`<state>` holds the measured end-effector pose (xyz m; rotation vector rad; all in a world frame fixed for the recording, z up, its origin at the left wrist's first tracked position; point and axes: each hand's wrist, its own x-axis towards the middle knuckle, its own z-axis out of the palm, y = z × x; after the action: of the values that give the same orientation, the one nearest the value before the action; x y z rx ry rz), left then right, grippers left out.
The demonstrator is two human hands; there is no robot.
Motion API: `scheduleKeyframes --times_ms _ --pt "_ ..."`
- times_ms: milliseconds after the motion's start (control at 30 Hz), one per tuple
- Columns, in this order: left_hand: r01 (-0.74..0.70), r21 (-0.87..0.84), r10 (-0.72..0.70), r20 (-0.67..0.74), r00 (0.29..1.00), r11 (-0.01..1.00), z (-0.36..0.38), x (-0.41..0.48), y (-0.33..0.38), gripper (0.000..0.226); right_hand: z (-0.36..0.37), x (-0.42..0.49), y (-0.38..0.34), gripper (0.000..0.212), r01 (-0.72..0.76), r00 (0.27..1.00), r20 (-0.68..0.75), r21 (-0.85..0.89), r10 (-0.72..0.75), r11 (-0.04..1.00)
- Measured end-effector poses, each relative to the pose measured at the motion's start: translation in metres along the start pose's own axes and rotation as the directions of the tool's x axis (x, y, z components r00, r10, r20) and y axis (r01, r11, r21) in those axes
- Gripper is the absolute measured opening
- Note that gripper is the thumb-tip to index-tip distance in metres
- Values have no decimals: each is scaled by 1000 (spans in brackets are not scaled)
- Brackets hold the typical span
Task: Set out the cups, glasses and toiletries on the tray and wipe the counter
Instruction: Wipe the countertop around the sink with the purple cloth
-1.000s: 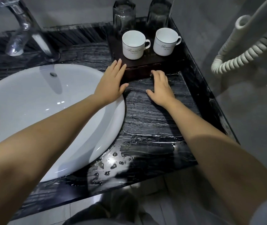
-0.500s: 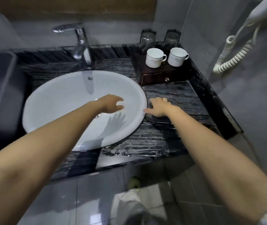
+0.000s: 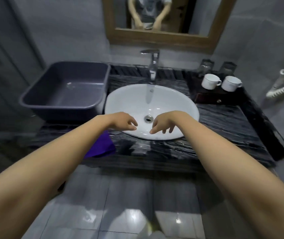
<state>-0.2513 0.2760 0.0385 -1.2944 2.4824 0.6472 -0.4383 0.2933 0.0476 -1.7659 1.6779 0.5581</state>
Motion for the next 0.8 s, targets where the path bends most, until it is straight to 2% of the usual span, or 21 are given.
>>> scheduleKeyframes --times_ms 167,333,433,567,800 --pt "187 -63 -191 -65 979 980 16 -68 -50 38 3 10 -75 44 198 980 29 -44 -197 979" --pt "378 -152 -394 -95 914 913 52 -102 -94 48 23 33 -125 35 354 925 -57 -223 -374 908" --pt "456 -208 -485 -119 866 865 73 -105 -112 55 44 56 -143 46 400 893 -115 -239 -435 885" --pt "482 -269 -531 -153 833 834 96 -92 -125 58 69 84 -157 58 435 838 -228 -271 -497 858" --pt "463 -265 -527 -279 803 846 121 -64 -138 63 99 120 -156 52 438 784 -342 -285 -518 852"
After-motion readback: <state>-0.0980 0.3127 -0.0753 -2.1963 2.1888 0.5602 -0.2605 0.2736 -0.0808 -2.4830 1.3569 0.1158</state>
